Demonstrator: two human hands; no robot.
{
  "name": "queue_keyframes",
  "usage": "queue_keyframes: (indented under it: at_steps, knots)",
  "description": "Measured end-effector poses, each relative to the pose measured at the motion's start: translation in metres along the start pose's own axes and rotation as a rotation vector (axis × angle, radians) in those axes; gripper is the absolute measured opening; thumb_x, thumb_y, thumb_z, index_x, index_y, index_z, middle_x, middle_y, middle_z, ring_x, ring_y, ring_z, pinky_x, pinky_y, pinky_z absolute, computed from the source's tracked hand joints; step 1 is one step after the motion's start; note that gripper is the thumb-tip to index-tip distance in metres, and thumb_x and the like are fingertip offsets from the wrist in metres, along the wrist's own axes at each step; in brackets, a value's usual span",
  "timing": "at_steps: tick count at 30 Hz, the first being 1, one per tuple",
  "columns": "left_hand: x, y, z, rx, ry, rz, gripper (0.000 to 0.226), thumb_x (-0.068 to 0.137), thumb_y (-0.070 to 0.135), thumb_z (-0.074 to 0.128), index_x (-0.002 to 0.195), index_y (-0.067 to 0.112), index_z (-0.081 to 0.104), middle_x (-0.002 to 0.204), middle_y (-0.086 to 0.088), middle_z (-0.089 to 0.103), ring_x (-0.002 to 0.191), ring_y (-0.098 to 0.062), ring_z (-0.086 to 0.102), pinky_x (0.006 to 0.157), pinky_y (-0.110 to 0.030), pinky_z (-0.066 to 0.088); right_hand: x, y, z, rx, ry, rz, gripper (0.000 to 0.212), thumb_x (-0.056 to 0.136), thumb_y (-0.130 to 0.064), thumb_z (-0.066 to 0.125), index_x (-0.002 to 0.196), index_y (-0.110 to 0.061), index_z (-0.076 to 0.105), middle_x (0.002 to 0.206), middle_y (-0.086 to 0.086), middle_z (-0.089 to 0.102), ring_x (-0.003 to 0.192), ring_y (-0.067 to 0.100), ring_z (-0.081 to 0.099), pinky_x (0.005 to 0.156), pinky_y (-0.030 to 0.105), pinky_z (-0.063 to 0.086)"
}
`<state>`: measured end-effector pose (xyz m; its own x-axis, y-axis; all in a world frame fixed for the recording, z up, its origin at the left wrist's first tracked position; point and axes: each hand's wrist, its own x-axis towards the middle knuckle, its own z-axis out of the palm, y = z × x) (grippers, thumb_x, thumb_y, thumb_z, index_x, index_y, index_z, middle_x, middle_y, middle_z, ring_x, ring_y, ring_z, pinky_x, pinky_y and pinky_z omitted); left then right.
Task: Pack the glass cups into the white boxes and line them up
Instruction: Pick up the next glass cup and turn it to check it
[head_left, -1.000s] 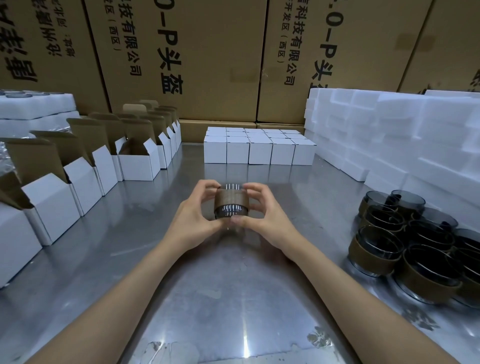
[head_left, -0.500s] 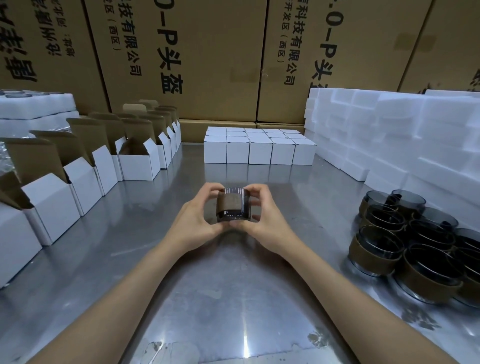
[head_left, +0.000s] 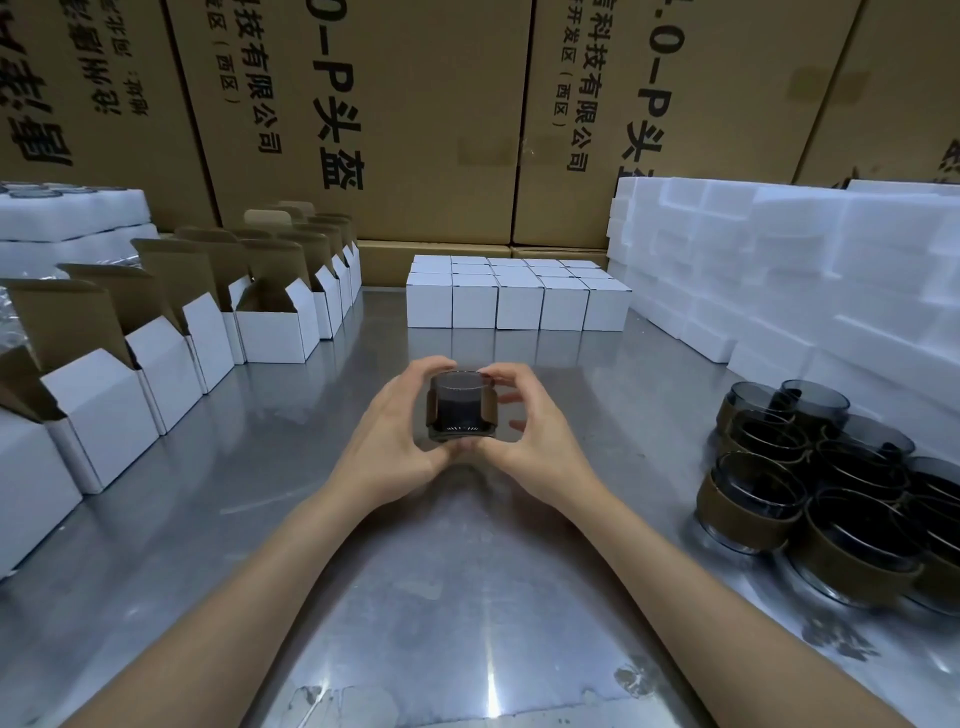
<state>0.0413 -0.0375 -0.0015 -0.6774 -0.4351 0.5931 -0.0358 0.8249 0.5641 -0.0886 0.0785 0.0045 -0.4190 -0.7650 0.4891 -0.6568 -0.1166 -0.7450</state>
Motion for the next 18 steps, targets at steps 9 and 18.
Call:
queue_keyframes:
  at_steps: [9, 18]
  knots:
    - [-0.002, 0.0007, 0.0025, -0.1, -0.036, -0.089, 0.064, 0.072, 0.016, 0.08, 0.113, 0.034, 0.034, 0.133, 0.011, 0.052, 0.127, -0.013, 0.046, 0.106, -0.046, 0.037, -0.0003, 0.003, 0.001, 0.016, -0.05, 0.048, 0.066, 0.071, -0.018, 0.082, 0.121, -0.026, 0.04, 0.124, -0.011, 0.045, 0.124, 0.011, 0.038, 0.092, 0.017, 0.032]
    - [-0.0005, 0.0034, 0.0029, -0.02, 0.003, -0.015, 0.061, 0.072, 0.013, 0.078, 0.121, 0.021, 0.043, 0.122, 0.01, 0.056, 0.122, -0.014, 0.051, 0.109, -0.051, 0.032, -0.001, -0.0012, 0.0005, -0.029, -0.015, 0.004, 0.073, 0.07, -0.018, 0.082, 0.129, -0.03, 0.041, 0.127, -0.012, 0.042, 0.12, 0.009, 0.034, 0.1, 0.022, 0.031]
